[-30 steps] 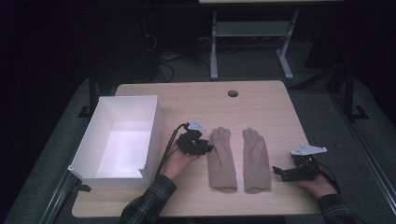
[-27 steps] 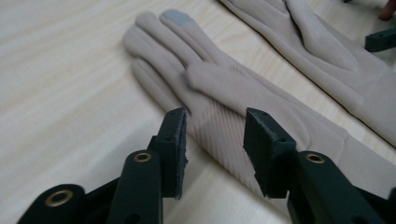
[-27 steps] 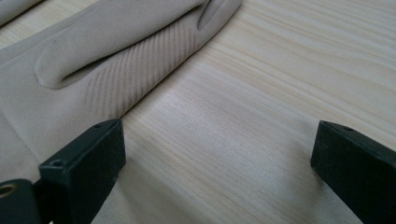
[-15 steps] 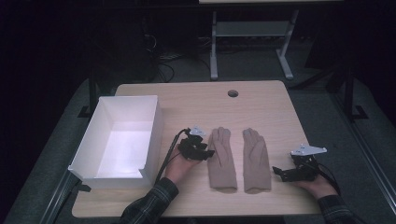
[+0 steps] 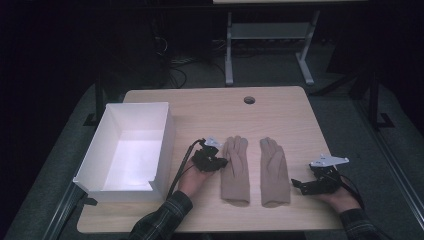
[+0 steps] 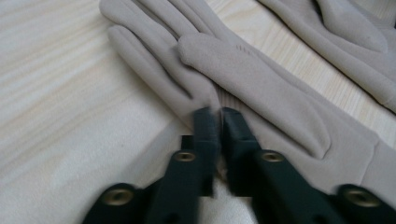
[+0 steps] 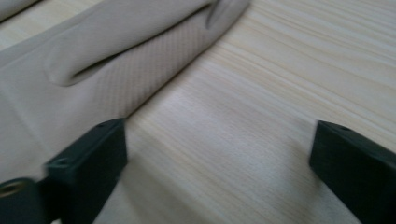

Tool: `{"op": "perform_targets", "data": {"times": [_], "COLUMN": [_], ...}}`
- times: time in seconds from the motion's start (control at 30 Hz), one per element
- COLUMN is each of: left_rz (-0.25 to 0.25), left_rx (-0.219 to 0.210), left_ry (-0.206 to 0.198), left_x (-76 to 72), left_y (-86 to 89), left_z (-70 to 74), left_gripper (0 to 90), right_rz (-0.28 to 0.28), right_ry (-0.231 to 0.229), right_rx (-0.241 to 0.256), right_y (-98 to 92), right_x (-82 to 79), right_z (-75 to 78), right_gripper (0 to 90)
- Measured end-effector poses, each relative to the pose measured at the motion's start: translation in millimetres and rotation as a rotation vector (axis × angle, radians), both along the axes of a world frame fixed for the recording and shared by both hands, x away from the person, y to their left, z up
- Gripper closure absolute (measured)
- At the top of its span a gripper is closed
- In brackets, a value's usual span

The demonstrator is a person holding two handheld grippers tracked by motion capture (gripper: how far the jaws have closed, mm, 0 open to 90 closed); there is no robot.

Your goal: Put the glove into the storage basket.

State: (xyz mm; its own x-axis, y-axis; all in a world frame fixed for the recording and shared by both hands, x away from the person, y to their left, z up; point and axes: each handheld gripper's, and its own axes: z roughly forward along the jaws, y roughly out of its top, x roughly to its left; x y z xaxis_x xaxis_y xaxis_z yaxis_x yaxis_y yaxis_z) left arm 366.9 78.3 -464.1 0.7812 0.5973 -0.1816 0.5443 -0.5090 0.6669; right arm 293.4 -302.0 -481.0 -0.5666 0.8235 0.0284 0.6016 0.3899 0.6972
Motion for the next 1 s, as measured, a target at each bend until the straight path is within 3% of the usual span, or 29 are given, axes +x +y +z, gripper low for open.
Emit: {"op": "perform_targets", "data": {"times": [0.07, 0.23, 0.33, 0.43, 0.7, 0.87, 1.0], "left_rz": [-0.003, 0.001, -0.002, -0.006, -0.022, -0.024, -0.029], "left_rx": [-0.003, -0.062, -0.073, -0.082, -0.105, -0.128, -0.142], "left_ry": [0.004, 0.038, 0.040, 0.038, 0.059, 0.067, 0.065], "left_x": [2.4, 7.5, 9.0, 8.4, 7.8, 10.0, 10.7], "left_y": [-0.2, 1.4, 1.2, -0.9, -2.7, -2.6, -1.6], "left_z": [0.6, 2.5, 5.4, 9.7, 13.4, 14.2, 16.6], "left_gripper": [87.0, 87.4, 87.5, 87.5, 87.5, 87.5, 87.5], "right_rz": [0.023, 0.047, 0.059, 0.076, 0.101, 0.114, 0.121], "right_ry": [0.003, 0.014, -0.008, 0.000, -0.003, 0.017, 0.033], "right_rx": [0.006, 0.036, 0.038, 0.047, 0.068, 0.037, 0.046], "right_y": [0.9, 3.4, 5.5, 6.0, 11.4, 23.5, 31.5], "right_x": [-1.1, -0.6, 0.7, 2.5, 7.6, 19.1, 22.8], "right_z": [3.7, 12.3, 16.9, 19.5, 18.7, 14.4, 11.5], "right_gripper": [21.6, 54.7, 77.1, 89.7, 89.8, 89.8, 89.7]}}
